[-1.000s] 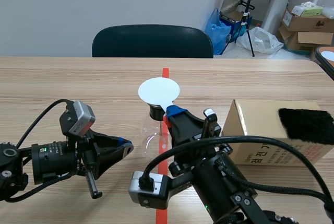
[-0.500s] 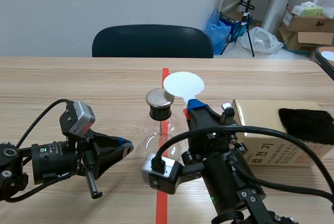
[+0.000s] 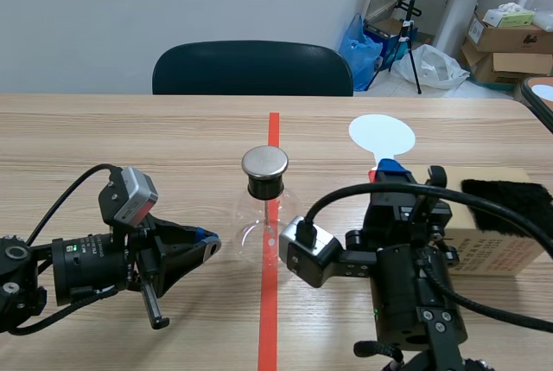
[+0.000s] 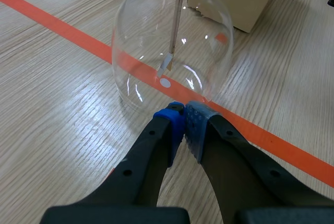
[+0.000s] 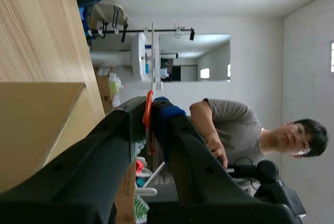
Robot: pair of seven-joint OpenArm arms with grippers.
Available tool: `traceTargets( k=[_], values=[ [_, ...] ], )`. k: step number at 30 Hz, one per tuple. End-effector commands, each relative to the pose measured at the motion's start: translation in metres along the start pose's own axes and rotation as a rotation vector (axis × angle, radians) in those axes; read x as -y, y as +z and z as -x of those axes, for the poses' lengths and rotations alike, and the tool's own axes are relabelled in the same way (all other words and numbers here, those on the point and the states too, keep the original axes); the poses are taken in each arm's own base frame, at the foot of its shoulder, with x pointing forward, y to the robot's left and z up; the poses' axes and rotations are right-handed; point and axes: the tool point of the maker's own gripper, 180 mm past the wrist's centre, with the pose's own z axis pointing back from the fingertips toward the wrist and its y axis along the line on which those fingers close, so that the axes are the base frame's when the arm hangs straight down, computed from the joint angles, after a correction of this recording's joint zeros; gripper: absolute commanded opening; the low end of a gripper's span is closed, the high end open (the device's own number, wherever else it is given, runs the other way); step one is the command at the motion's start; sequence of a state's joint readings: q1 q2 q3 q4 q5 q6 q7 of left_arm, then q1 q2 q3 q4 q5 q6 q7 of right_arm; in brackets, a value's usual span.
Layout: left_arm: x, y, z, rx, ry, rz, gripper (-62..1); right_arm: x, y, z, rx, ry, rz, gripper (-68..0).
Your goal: Do the electroscope experiment
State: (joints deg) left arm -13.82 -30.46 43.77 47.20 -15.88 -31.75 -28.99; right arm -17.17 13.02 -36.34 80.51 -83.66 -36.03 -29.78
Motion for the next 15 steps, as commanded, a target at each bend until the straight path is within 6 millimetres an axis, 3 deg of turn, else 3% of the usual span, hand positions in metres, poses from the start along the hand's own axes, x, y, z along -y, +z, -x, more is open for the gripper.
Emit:
traceTargets(
  k=[1, 15],
  values=[
    [0.0021, -0.0043, -0.0128, 0.046, 0.0, 0.011, -56.8, 0.0125, -0.007, 0.0047, -0.022, -0.011, 0.044, -66.2],
    [0.0021, -0.0043, -0.0128, 0.046, 0.0, 0.011, -56.8, 0.0123, -0.0068, 0.0072, -0.036, -0.011, 0.043, -66.2]
  ],
)
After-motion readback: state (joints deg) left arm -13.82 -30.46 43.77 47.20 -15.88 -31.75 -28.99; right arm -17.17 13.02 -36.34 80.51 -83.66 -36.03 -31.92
